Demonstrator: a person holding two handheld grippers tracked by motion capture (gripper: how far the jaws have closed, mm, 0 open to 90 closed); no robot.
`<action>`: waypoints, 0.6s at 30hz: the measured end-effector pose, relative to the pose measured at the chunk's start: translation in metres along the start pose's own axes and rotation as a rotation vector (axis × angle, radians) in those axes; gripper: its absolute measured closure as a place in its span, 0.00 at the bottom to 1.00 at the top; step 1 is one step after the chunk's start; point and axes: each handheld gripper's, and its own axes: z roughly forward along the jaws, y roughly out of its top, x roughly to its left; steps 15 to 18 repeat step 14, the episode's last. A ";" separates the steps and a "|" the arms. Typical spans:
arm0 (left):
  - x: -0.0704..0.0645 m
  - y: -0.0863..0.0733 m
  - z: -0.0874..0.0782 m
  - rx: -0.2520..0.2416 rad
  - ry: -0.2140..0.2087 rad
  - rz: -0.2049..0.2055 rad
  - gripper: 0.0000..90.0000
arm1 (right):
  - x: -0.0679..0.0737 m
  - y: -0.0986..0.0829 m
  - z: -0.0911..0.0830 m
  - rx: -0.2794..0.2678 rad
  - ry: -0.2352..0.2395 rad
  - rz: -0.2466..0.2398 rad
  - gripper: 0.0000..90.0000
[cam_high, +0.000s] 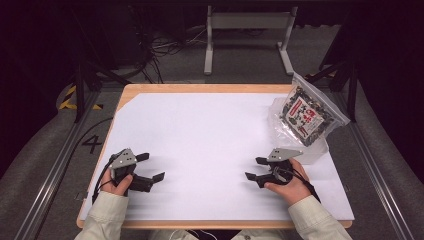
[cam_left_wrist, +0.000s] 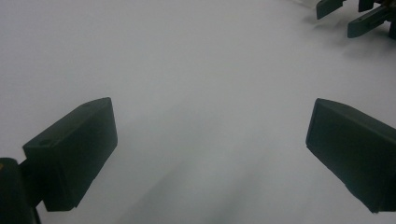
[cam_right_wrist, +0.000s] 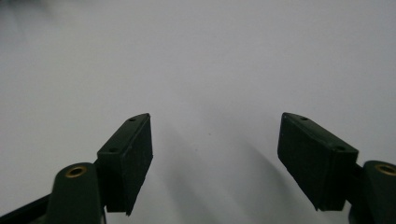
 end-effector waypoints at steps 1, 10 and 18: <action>0.000 0.000 0.000 0.000 0.000 0.000 0.03 | 0.000 0.000 0.000 0.000 0.001 0.002 0.29; -0.001 -0.001 0.002 0.047 -0.011 -0.009 0.03 | -0.001 0.000 0.000 0.004 0.009 0.002 0.31; -0.002 -0.002 0.005 0.088 0.000 -0.002 0.04 | 0.000 0.000 0.000 0.005 0.013 -0.003 0.35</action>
